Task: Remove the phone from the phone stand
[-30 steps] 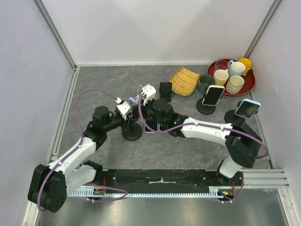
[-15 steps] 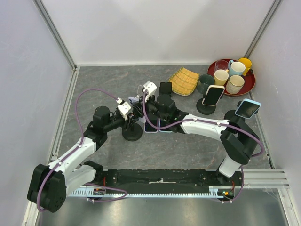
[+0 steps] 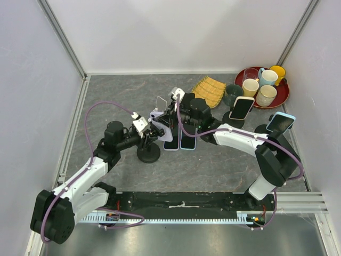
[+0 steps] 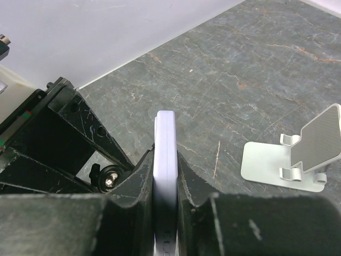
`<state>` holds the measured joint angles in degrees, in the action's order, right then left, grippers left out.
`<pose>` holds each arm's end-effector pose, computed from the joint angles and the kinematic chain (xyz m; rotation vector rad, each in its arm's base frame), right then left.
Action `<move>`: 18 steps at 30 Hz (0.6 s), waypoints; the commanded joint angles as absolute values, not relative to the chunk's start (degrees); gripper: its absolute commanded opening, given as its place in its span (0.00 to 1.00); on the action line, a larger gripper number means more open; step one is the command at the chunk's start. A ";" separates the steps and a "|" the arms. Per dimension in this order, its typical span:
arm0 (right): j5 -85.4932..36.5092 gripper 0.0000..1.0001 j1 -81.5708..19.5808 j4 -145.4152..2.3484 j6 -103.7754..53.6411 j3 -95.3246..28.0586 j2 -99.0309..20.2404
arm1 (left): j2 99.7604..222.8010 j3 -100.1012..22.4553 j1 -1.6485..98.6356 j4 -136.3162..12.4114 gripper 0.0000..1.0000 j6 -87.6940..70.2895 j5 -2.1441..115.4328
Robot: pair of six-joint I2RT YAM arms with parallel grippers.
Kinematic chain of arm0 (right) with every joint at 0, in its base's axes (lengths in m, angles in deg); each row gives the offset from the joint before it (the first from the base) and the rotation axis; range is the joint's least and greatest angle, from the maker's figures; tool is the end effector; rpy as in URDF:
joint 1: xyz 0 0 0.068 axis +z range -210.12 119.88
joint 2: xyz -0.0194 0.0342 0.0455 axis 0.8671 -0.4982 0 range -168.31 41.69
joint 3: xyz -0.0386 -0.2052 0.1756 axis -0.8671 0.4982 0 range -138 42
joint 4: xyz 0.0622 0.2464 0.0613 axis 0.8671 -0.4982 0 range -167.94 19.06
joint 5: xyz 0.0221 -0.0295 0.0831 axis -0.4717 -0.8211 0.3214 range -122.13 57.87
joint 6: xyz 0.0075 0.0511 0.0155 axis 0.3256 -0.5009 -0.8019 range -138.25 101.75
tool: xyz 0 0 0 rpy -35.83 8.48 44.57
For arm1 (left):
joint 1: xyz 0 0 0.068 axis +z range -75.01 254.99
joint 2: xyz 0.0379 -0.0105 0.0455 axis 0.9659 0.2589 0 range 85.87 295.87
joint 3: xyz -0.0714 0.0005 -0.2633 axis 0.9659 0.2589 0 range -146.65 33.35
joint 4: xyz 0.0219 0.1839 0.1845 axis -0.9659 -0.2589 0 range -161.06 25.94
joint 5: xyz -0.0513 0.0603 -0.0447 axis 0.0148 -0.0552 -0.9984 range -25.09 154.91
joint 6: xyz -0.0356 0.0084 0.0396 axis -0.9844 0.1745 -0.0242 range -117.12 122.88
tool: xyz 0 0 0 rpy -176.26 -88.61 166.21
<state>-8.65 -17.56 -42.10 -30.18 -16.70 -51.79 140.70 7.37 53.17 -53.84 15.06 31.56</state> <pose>0.2684 0.2658 0.2755 -0.7777 1.5997 1.0446 0.1872 -0.0962 0.2305 0.9225 1.6544 -0.6645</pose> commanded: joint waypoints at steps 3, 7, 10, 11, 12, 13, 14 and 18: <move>-12.44 0.00 -21.80 -40.79 -28.88 -15.83 -47.97 | 137.82 5.84 52.49 -53.42 0.02 16.85 23.33; -9.82 0.00 -21.80 -45.17 -28.80 -16.27 -44.11 | 136.50 6.10 52.58 -53.42 0.02 16.41 30.95; -8.58 0.00 -21.80 -49.04 -28.36 -15.92 -41.12 | 135.80 6.01 52.84 -53.42 0.02 15.45 36.75; -8.49 0.00 -21.80 -50.27 -28.36 -15.14 -40.41 | 135.54 6.10 53.02 -53.42 0.02 15.27 37.82; -8.66 0.00 -21.71 -50.72 -28.27 -14.69 -39.62 | 135.27 6.19 53.11 -53.42 0.02 15.27 38.71; -9.10 0.00 -21.80 -51.51 -28.10 -14.43 -38.22 | 134.83 6.28 53.20 -53.33 0.02 15.27 40.19; -9.63 0.00 -21.80 -53.60 -28.01 -14.08 -37.51 | 134.22 6.28 53.37 -53.25 0.02 15.10 40.73; -16.56 0.00 -21.80 -62.48 -27.31 -14.60 -34.52 | 131.41 6.63 53.72 -53.25 0.02 14.48 45.03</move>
<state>-10.70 -22.12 -56.59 -28.49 -13.83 -38.98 135.68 7.50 53.17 -58.45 15.04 39.63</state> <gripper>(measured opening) 0.219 0.397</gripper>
